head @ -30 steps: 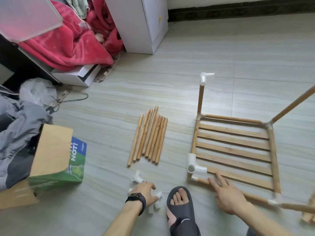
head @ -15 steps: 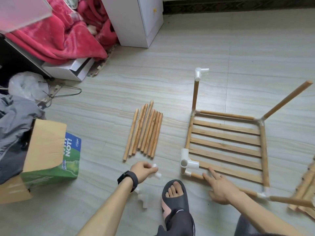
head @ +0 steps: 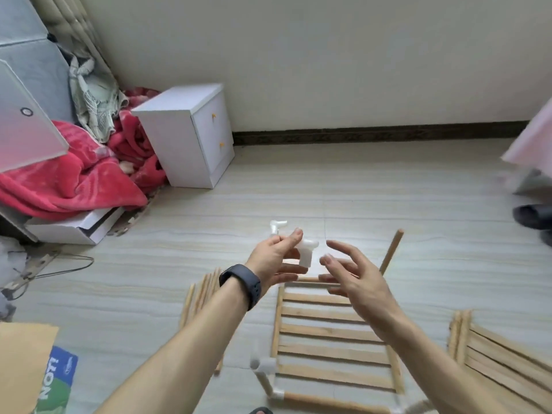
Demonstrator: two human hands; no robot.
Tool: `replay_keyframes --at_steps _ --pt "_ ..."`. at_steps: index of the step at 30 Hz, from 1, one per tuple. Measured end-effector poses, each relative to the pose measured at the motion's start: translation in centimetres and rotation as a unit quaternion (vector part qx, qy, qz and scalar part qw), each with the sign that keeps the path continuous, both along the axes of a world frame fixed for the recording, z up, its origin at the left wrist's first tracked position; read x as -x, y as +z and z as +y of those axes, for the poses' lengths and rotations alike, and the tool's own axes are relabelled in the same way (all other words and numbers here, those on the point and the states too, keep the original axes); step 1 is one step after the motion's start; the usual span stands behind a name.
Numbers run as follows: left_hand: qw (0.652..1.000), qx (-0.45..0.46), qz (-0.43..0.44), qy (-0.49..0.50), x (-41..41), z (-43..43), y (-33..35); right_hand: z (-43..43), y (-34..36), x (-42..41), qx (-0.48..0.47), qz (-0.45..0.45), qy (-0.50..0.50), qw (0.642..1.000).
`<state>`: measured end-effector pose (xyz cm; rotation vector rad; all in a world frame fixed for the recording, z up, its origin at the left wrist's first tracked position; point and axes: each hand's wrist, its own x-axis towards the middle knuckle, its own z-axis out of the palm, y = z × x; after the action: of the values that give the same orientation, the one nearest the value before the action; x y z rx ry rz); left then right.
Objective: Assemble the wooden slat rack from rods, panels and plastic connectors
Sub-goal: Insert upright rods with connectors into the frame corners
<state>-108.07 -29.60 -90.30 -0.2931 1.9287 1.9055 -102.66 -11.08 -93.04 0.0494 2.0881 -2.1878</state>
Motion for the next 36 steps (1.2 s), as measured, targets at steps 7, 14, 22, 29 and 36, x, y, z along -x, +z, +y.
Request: replay_keyframes --at_steps 7,14,22,29,36 --pt "0.992 0.054 0.016 -0.116 1.4 9.3 0.7 7.3 1.6 -0.7 0.023 0.004 -0.095 0.995" --pt "0.983 0.019 -0.046 -0.174 2.9 13.3 -2.2 12.2 0.8 0.3 -0.022 0.001 -0.082 0.996" --pt "0.971 0.104 -0.048 -0.208 5.8 16.7 -5.1 14.7 -2.1 2.6 -0.078 -0.007 -0.046 0.996" --pt "0.878 0.419 0.196 -0.122 9.6 13.1 -7.0 18.2 -4.9 7.6 -0.022 -0.087 -0.150 0.985" --pt "0.773 0.602 0.201 -0.023 13.7 3.7 -9.6 20.3 -5.8 15.6 0.009 -0.117 -0.215 0.970"
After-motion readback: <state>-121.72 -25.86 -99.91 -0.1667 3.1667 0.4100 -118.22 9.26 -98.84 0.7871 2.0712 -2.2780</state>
